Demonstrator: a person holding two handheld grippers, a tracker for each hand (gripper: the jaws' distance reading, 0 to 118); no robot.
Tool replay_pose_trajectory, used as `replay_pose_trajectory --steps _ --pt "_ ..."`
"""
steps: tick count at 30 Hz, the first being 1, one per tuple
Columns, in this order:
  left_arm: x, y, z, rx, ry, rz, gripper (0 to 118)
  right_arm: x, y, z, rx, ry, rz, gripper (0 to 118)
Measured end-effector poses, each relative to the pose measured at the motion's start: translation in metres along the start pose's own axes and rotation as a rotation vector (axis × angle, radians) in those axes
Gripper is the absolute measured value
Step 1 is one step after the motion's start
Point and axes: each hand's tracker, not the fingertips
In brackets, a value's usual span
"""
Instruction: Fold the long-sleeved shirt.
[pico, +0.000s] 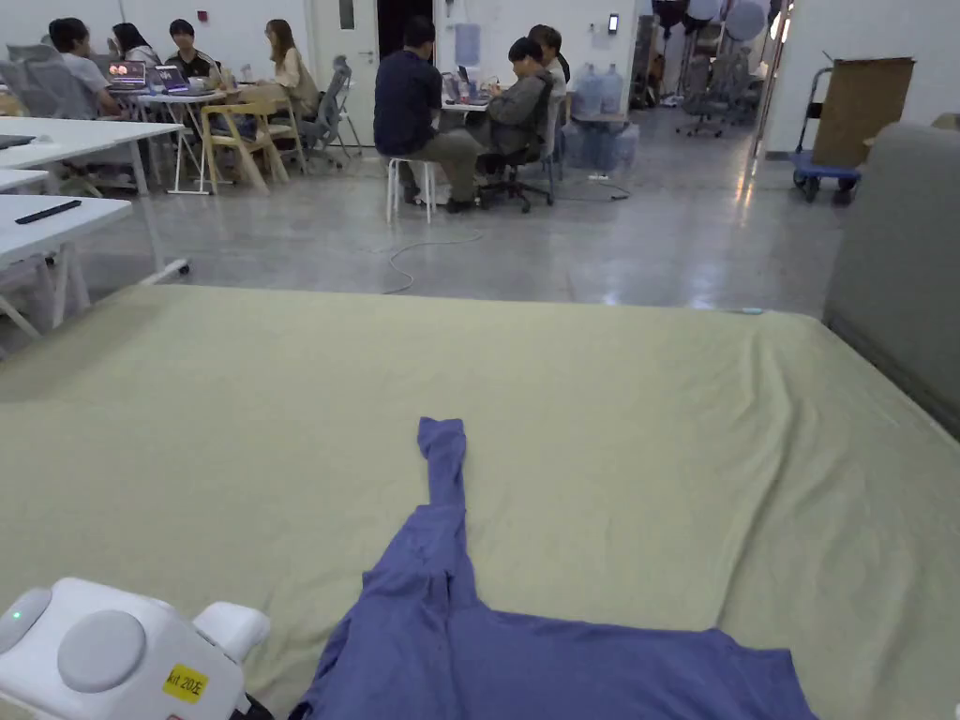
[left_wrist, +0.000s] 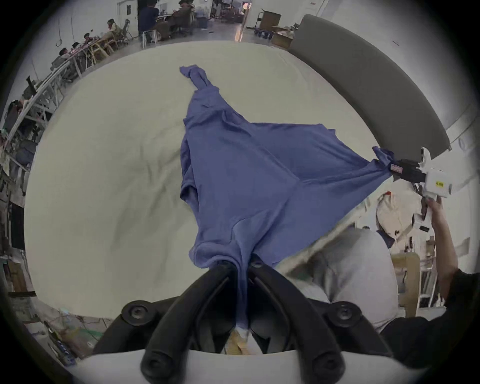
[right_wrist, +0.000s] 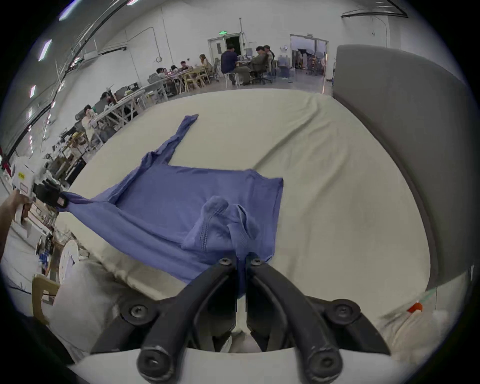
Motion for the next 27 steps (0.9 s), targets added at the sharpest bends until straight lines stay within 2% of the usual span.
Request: replay_pose_trajectory --steps 4,8,12,18,20,21,22,23,24,25,26,27 --pt "0.007 -0.035 -0.024 -0.031 -0.004 0.0 2 0.003 -0.033 -0.018 -0.066 -0.019 0.016 1" --pt "0.01 -0.055 -0.057 -0.061 0.003 0.0 2 0.005 -0.056 -0.049 -0.148 -0.022 -0.03 1" --pt "0.0 -0.065 -0.09 -0.097 0.016 0.037 2 0.005 -0.073 -0.078 -0.227 -0.038 -0.04 1" --pt "-0.017 -0.073 -0.123 -0.124 0.012 0.103 2 0.009 -0.077 -0.087 -0.226 -0.032 -0.059 1" --pt "-0.016 -0.071 -0.122 -0.105 0.007 0.11 3 0.011 -0.073 -0.086 -0.241 -0.023 -0.064 6" --pt "-0.016 -0.07 -0.122 -0.107 0.009 0.112 6 0.012 -0.069 -0.085 -0.255 -0.024 -0.071 16" --pt "-0.015 -0.069 -0.117 -0.108 0.004 0.114 20 0.012 -0.064 -0.079 -0.27 -0.023 -0.072 31" --pt "-0.012 -0.068 -0.108 -0.083 0.017 0.089 58 0.009 -0.056 -0.069 -0.279 -0.038 -0.064 56" --pt "-0.012 -0.064 -0.098 -0.059 0.031 0.05 107 0.008 -0.05 -0.06 -0.284 -0.088 -0.045 91" --pt "-0.011 -0.063 -0.081 -0.009 0.001 -0.007 118 0.005 -0.042 -0.043 -0.223 -0.121 -0.022 100" --pt "-0.011 -0.06 -0.058 0.124 -0.046 -0.027 113 0.002 -0.034 -0.027 -0.147 -0.132 0.002 100" --pt "-0.012 -0.058 -0.042 0.168 -0.032 0.0 113 -0.001 -0.026 -0.011 -0.077 -0.121 0.021 101"
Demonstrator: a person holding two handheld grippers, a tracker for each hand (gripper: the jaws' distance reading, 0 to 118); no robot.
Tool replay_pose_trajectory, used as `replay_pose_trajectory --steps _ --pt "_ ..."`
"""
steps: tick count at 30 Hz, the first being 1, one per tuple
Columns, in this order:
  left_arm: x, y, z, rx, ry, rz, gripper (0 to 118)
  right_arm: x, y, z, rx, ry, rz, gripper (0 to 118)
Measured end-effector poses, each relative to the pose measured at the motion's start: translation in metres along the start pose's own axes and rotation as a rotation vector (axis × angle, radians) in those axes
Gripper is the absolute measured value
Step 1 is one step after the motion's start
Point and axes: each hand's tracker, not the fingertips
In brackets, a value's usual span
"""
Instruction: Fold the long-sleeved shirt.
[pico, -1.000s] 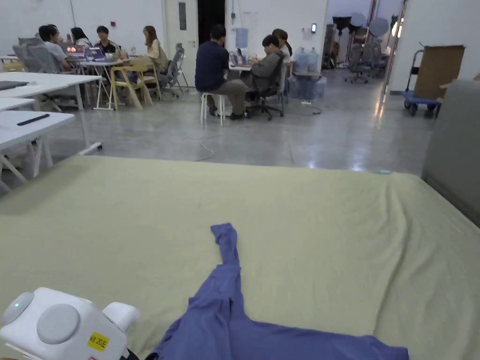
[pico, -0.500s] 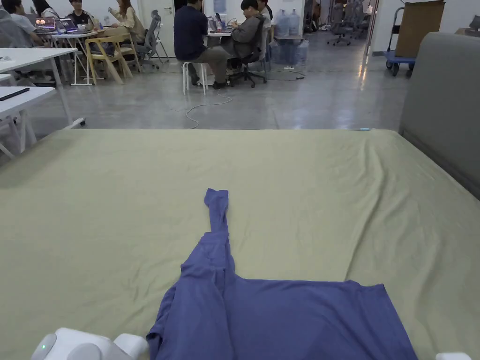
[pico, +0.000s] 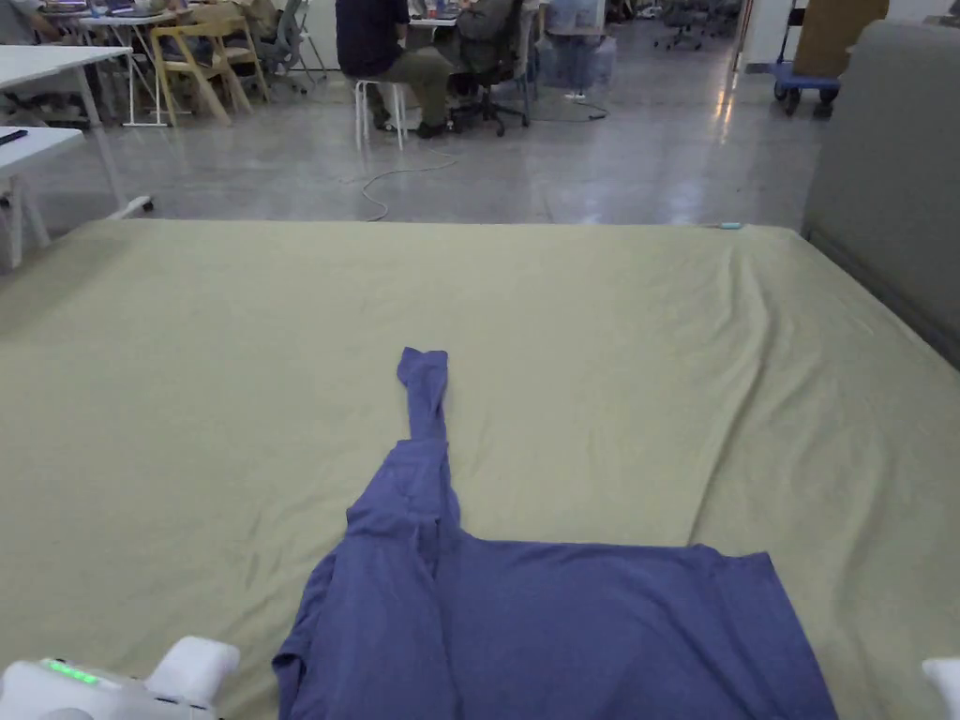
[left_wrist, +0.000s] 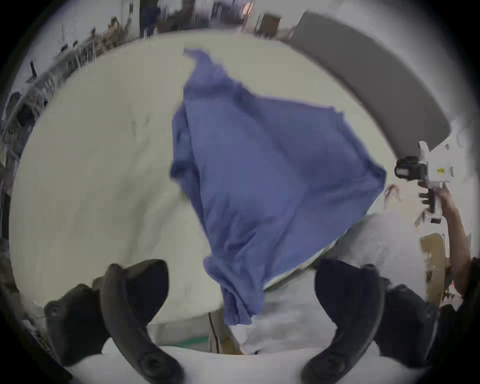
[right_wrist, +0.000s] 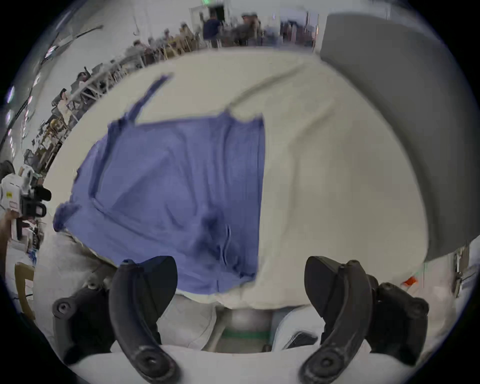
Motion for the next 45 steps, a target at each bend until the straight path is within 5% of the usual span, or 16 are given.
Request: replay_pose_trajectory --steps 3,4,5,6,8,12,15,19,21,22,28,31,32,34,35,45 --pt "0.003 0.01 0.016 -0.037 0.007 0.055 114 -0.007 0.02 0.023 0.017 0.027 -0.018 100" --pt "0.003 0.013 0.015 -0.088 0.009 0.086 95 -0.012 0.026 0.028 0.018 0.029 -0.019 92" --pt "0.004 0.015 0.012 -0.143 0.045 0.125 45 -0.017 0.03 0.029 0.036 0.044 -0.028 66" --pt "0.008 0.02 0.006 -0.151 0.08 0.141 0 -0.022 0.035 0.028 0.066 0.06 -0.053 2" --pt "0.014 0.031 -0.003 -0.106 0.075 0.129 0 -0.031 0.045 0.027 0.12 0.028 -0.072 0" --pt "-0.005 0.115 -0.036 -0.084 -0.081 0.221 0 -0.049 0.056 0.008 0.171 0.191 -0.176 0" --pt "-0.023 0.218 -0.075 0.012 0.015 0.136 0 -0.061 0.063 -0.009 0.212 0.173 -0.167 0" --pt "-0.054 0.355 -0.157 0.117 0.141 0.089 21 -0.071 0.064 -0.036 0.24 0.156 -0.145 0" --pt "-0.068 0.412 -0.211 0.086 0.264 0.067 118 -0.071 0.058 -0.048 0.243 0.062 -0.046 0" --pt "-0.076 0.436 -0.228 0.211 0.296 0.048 115 -0.072 0.056 -0.049 0.241 0.034 -0.029 0" --pt "-0.114 0.473 -0.341 0.042 0.411 0.115 109 -0.059 0.051 -0.062 0.224 0.041 -0.037 0" --pt "-0.103 0.446 -0.349 0.019 0.39 0.115 85 -0.061 0.045 -0.071 0.185 0.044 -0.022 0" --pt "-0.101 0.45 -0.337 0.088 0.393 0.092 76 -0.067 0.046 -0.073 0.173 0.041 0.001 0" --pt "-0.093 0.441 -0.318 0.023 0.396 0.087 11 -0.07 0.044 -0.076 0.163 0.05 0.011 0" --pt "-0.09 0.441 -0.305 0.021 0.371 0.094 1 -0.071 0.044 -0.076 0.16 0.06 0.011 0" --pt "0.015 0.334 -0.128 0.053 0.323 -0.247 1 -0.072 0.043 -0.06 0.205 0.059 -0.001 0"
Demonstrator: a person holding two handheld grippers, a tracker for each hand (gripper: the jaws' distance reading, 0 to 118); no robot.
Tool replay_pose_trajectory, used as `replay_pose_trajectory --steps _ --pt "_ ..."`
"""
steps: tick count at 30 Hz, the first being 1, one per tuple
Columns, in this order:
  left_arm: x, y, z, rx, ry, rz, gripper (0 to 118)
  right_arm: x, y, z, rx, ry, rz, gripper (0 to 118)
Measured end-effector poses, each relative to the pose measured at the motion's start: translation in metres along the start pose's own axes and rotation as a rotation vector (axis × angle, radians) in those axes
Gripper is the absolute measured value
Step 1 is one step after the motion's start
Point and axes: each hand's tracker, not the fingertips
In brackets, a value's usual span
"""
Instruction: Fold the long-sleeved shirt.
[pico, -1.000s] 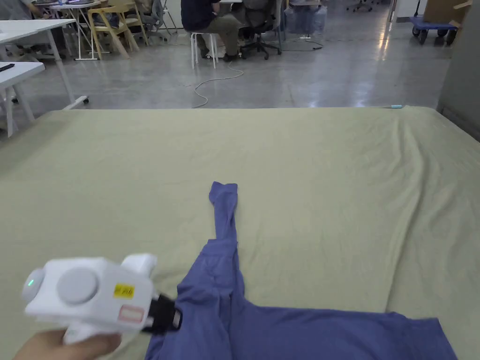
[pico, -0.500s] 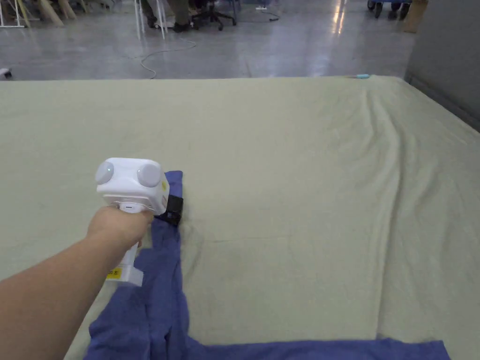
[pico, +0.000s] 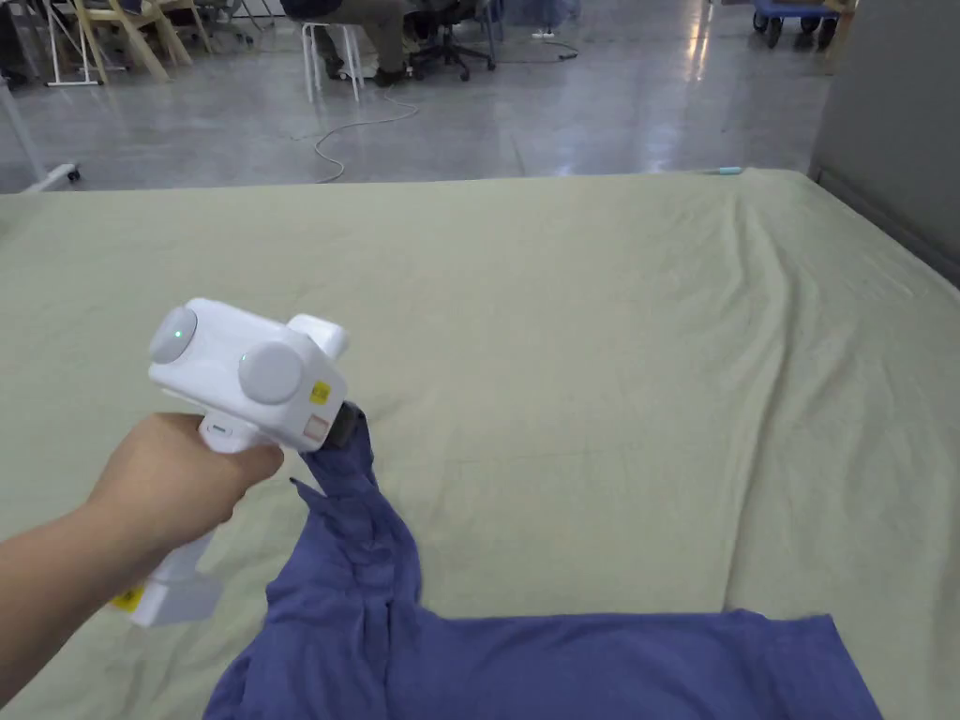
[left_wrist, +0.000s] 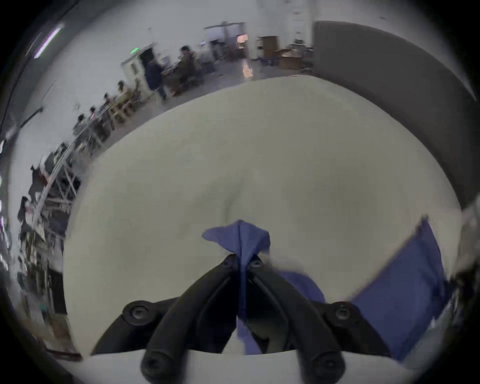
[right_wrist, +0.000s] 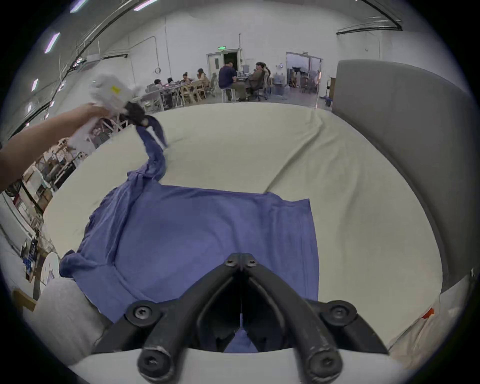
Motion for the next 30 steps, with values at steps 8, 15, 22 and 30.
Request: replay_pose_trajectory --steps 8,15,22,30 --pt "0.068 -0.132 0.072 -0.128 -0.111 -0.008 1 -0.002 -0.005 -0.001 -0.011 -0.008 0.005 0" --pt "0.085 -0.223 0.039 -0.289 -0.107 0.065 1 -0.002 -0.004 -0.001 -0.024 -0.009 -0.018 0" --pt "0.066 -0.24 0.007 -0.298 -0.185 0.192 15 -0.007 -0.007 -0.002 -0.045 -0.008 -0.005 0" --pt "0.05 -0.246 0.099 0.011 -0.181 0.226 113 -0.003 -0.005 -0.006 -0.058 -0.009 -0.043 0"
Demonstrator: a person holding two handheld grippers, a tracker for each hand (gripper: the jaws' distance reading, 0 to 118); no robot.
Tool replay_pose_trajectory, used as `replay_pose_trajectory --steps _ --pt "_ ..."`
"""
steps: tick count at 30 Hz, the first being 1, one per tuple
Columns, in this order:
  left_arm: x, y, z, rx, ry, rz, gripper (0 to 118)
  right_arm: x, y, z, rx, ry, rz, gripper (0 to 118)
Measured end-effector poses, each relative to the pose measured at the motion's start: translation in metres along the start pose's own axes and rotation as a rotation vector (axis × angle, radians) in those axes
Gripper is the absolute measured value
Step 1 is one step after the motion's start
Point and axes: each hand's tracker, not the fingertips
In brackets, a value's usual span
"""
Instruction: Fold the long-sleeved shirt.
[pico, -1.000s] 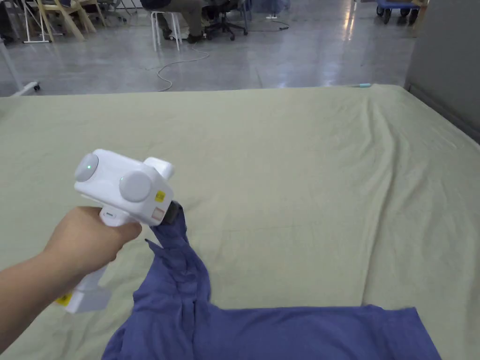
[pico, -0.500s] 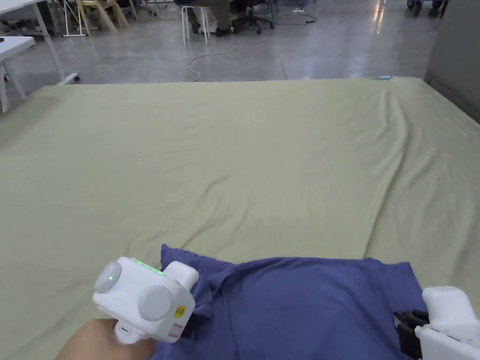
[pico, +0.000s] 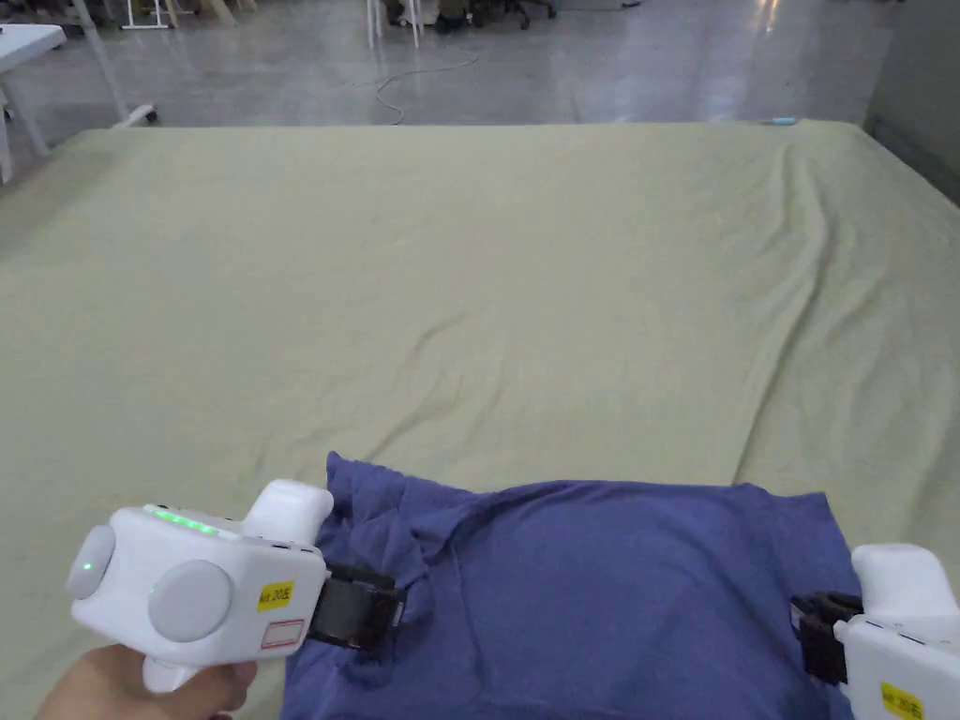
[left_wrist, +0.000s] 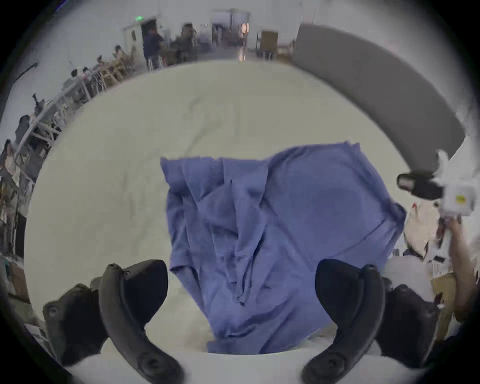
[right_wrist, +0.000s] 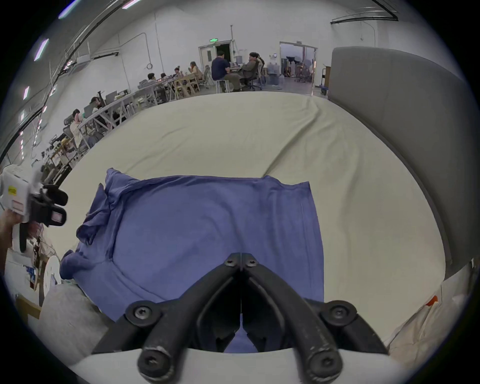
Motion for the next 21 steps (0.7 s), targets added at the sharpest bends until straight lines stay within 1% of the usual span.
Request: replay_pose_trajectory --steps 1,2,3,4,5,6,7,8,9,10,11,12,13,14,15,16,17,18,19,20,21 --pt "0.0 -0.006 0.004 -0.001 -0.005 0.03 104 0.0 0.0 0.0 -0.001 0.002 -0.002 0" --pt "0.0 -0.013 0.01 -0.007 -0.003 0.043 71 -0.001 0.001 0.0 -0.001 0.003 -0.003 0" --pt "0.002 -0.021 0.007 -0.025 0.021 0.048 54 -0.003 0.001 0.0 -0.002 0.001 -0.002 0" --pt "0.003 -0.027 0.002 -0.041 0.077 0.066 54 -0.004 0.002 0.0 -0.002 0.0 -0.001 0" --pt "0.002 -0.034 -0.01 -0.054 0.111 0.084 0 -0.004 0.002 0.0 -0.002 0.002 0.0 0" --pt "-0.004 -0.038 -0.015 -0.057 0.1 0.139 0 -0.005 0.002 -0.001 -0.003 0.005 0.0 0" --pt "-0.01 -0.035 -0.023 -0.041 0.021 0.165 0 -0.006 0.003 -0.001 -0.004 0.008 0.001 0" --pt "-0.017 -0.027 -0.031 -0.038 -0.031 0.235 0 -0.006 0.003 -0.002 -0.007 0.009 0.001 0" --pt "-0.025 -0.015 -0.035 -0.017 -0.013 0.298 0 -0.006 0.003 -0.004 -0.01 0.01 0.002 0" --pt "-0.031 0.0 -0.037 0.021 0.004 0.314 3 -0.007 0.003 -0.005 -0.014 0.011 0.004 0" --pt "-0.037 0.017 -0.043 0.07 0.03 0.301 26 -0.007 0.004 -0.007 -0.019 0.012 0.006 0" --pt "-0.043 0.036 -0.053 0.107 0.083 0.262 86 -0.008 0.003 -0.007 -0.024 0.013 0.007 0" --pt "-0.048 0.052 -0.067 0.094 0.13 0.252 118 -0.007 0.003 -0.007 -0.029 0.013 0.007 0" --pt "-0.055 0.067 -0.074 0.085 0.156 0.267 116 -0.007 0.002 -0.008 -0.034 0.013 0.007 0" --pt "-0.064 0.085 -0.091 0.113 0.164 0.275 116 -0.006 0.002 -0.009 -0.038 0.012 0.007 0" --pt "-0.069 0.096 -0.109 0.101 0.138 0.286 116 -0.006 0.002 -0.01 -0.042 0.01 0.006 0" --pt "-0.074 0.105 -0.13 0.053 0.128 0.293 116 -0.004 0.001 -0.01 -0.048 0.006 0.002 0" --pt "-0.079 0.121 -0.135 -0.024 0.149 0.29 114 -0.002 0.001 -0.011 -0.053 0.002 -0.004 0" --pt "-0.08 0.124 -0.149 -0.088 0.162 0.287 103 0.0 0.001 -0.012 -0.058 -0.002 -0.008 0" --pt "-0.08 0.125 -0.161 -0.156 0.156 0.269 71 0.002 0.001 -0.012 -0.065 -0.01 -0.012 0" --pt "-0.072 0.118 -0.166 -0.201 0.118 0.249 43 0.003 0.001 -0.013 -0.078 -0.026 -0.021 0"
